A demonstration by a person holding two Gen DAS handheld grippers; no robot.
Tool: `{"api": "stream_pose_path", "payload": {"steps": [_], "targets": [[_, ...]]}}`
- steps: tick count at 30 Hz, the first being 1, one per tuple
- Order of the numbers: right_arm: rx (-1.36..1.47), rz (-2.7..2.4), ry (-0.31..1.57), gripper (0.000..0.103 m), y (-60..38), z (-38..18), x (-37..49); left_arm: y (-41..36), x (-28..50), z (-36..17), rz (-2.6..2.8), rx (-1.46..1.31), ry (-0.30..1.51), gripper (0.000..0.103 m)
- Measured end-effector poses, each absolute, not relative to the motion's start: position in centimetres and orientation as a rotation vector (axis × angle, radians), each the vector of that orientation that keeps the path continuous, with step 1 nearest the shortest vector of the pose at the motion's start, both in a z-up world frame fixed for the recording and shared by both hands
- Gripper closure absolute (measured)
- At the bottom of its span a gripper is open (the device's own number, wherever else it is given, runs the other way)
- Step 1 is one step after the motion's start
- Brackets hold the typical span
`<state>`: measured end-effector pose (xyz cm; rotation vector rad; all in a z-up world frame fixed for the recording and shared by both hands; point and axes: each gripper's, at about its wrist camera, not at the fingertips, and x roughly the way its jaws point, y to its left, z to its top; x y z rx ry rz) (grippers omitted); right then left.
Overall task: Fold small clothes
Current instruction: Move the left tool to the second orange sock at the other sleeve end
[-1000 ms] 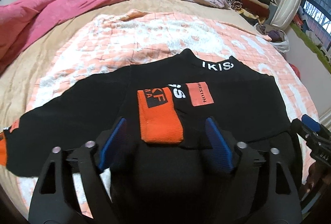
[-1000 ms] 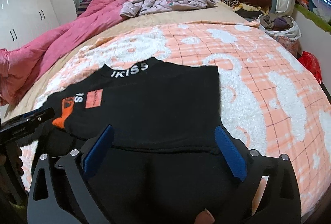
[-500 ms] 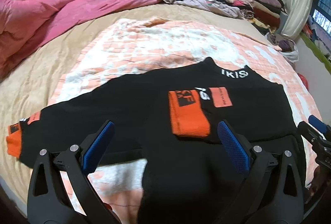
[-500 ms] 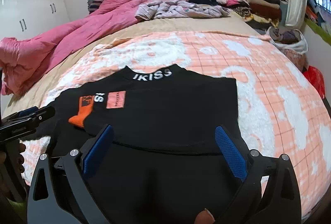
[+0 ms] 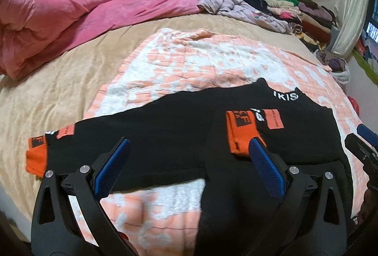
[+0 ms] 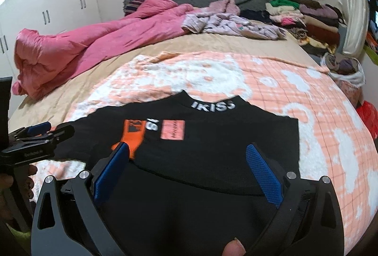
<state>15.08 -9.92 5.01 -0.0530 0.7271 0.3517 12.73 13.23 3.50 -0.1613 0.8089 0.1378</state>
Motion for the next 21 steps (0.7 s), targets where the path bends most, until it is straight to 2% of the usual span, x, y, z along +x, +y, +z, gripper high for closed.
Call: {"api": "stream_pose_path", "payload": {"steps": [21], "targets": [[-0.132,0.511,0.671,0.005,0.4,7.6,14.8,22.4,9.1,4.2,0.321,-0.243,0.747,0.01]]}}
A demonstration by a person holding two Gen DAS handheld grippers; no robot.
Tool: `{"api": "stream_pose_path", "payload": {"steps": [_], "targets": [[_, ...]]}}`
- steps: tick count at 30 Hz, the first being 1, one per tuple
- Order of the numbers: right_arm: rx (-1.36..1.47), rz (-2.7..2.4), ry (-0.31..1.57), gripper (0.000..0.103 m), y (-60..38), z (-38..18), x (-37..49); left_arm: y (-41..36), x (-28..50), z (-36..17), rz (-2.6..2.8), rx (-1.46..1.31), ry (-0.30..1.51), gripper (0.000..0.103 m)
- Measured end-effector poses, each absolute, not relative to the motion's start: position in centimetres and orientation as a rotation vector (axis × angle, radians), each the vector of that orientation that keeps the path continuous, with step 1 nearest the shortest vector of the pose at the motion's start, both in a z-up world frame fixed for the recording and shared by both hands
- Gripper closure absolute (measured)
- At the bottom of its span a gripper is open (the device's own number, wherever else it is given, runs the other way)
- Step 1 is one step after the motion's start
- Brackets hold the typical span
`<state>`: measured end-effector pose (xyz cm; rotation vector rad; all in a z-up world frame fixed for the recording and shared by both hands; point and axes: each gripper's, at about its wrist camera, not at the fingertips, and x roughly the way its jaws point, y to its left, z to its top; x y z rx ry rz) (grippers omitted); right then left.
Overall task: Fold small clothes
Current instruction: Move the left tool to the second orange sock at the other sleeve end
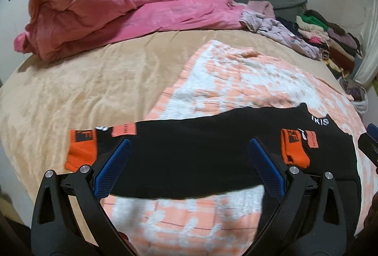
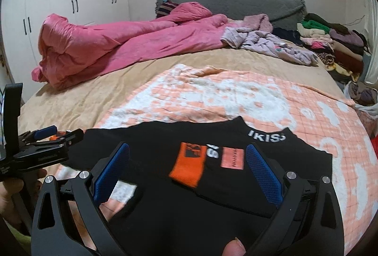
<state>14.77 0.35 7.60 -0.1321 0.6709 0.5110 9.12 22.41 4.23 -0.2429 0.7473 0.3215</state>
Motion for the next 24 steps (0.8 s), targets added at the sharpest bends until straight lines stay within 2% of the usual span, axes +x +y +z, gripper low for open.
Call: {"api": "stream_pose_path", "payload": {"steps": [24], "targets": [[-0.247,0.655,0.722,0.005,10.0,4.9,13.8,34.3,3.4,1.2,0.57,-0.426,0.723,0.01]]}}
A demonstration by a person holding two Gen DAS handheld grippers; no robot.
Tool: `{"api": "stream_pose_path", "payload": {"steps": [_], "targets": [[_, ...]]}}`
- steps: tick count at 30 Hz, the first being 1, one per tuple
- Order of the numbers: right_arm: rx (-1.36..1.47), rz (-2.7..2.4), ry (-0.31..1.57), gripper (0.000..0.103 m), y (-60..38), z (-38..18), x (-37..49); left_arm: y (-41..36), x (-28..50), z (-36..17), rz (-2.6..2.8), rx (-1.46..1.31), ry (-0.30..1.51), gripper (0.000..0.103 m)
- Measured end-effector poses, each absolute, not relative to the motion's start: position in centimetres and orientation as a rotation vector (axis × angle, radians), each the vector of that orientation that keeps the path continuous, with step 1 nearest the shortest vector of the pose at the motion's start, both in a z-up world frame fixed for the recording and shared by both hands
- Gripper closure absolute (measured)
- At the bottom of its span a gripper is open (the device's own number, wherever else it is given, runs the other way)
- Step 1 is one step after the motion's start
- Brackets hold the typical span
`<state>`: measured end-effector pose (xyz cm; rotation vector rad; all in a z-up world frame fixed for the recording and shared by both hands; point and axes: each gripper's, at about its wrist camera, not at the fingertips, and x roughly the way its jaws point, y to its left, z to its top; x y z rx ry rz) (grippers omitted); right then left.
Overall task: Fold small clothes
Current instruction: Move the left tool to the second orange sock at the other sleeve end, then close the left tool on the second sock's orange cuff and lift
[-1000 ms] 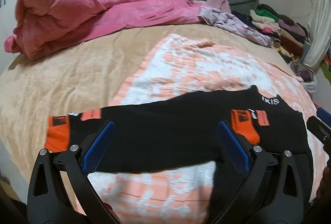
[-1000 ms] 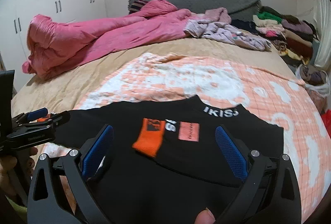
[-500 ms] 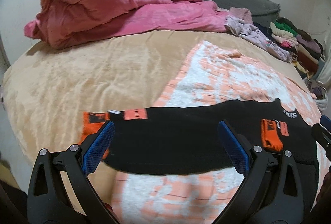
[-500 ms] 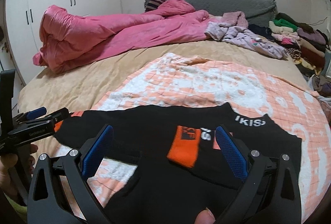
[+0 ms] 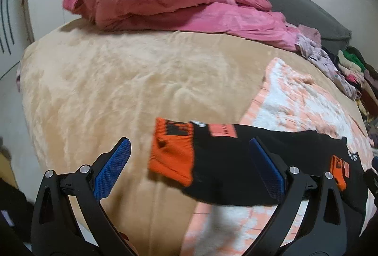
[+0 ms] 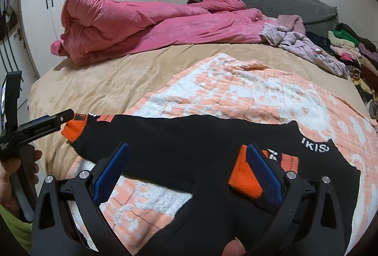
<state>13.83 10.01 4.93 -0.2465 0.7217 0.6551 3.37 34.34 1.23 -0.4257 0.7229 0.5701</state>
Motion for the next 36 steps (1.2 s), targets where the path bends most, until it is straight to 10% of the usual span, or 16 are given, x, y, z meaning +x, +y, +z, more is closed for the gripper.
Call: {"api": "stream_pose_path", "payload": {"steps": [15,30,36], "targets": [[-0.343,0.768,0.731,0.005,14.9,3.6,12.8,37.7,2.2,-2.1,0.582,-0.545,0.766,0.012],[-0.38,0.783,0.793,0.005,16.1,-0.2,11.8,37.9,3.0,-4.3,0.546,-0.666,0.759,0.05],[-0.337,0.741,0.824,0.005,14.4,-0.8,12.6,37.3,3.9,-4.4,0.514,-0.66,0.755,0.086]]}}
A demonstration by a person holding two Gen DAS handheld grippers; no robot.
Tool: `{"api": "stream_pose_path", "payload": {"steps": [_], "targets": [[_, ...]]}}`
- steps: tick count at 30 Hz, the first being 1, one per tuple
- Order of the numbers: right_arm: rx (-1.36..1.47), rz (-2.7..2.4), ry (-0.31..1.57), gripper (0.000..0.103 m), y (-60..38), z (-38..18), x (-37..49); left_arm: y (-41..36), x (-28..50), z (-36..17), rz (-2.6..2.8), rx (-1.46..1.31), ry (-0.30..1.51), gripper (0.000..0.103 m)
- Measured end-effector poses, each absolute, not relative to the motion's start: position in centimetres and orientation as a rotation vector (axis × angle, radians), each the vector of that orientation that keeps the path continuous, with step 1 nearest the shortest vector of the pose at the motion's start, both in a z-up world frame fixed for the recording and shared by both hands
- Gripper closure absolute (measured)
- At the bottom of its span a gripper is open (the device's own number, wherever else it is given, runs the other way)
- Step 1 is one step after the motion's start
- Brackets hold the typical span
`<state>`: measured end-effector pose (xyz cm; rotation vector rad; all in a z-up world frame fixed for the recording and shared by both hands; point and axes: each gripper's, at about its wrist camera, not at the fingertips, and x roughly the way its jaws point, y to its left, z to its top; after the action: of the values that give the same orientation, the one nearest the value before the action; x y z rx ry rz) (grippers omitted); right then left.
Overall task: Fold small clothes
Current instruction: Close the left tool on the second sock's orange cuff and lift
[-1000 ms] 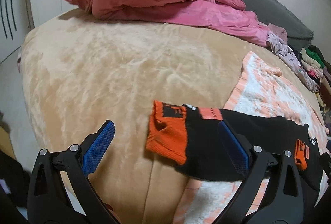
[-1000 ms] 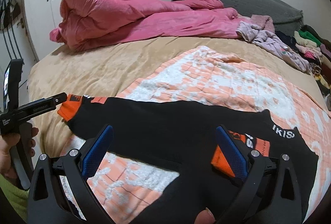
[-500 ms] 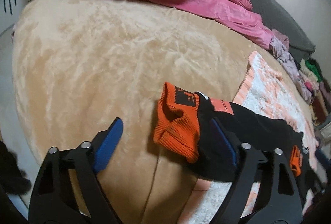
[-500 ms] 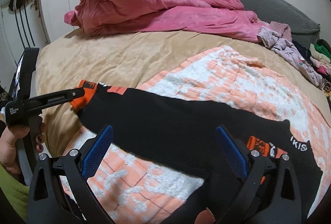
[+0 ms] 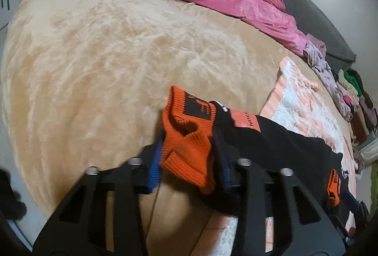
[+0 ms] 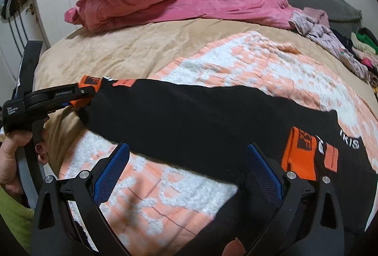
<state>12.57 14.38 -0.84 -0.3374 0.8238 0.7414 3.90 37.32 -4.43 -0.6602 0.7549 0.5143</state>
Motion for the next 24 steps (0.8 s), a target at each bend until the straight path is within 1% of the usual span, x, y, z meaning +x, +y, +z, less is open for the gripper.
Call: {"api": "stream_pose_path", "payload": {"steps": [4,16,24], "targets": [[-0.308,0.729,0.843,0.005,13.0,-1.0,12.9,36.7,4.2,-4.1,0.489,-0.658,0.735,0.095],[-0.219,0.643,0.852,0.005,8.0,-0.6,13.8,32.3,4.7,1.0,0.382,-0.548,0.654,0.096],[-0.138,0.545,0.847,0.005,1.6,0.0,14.6,27.5,6.7,3.8,0.253,-0.499,0.622,0.096]]}}
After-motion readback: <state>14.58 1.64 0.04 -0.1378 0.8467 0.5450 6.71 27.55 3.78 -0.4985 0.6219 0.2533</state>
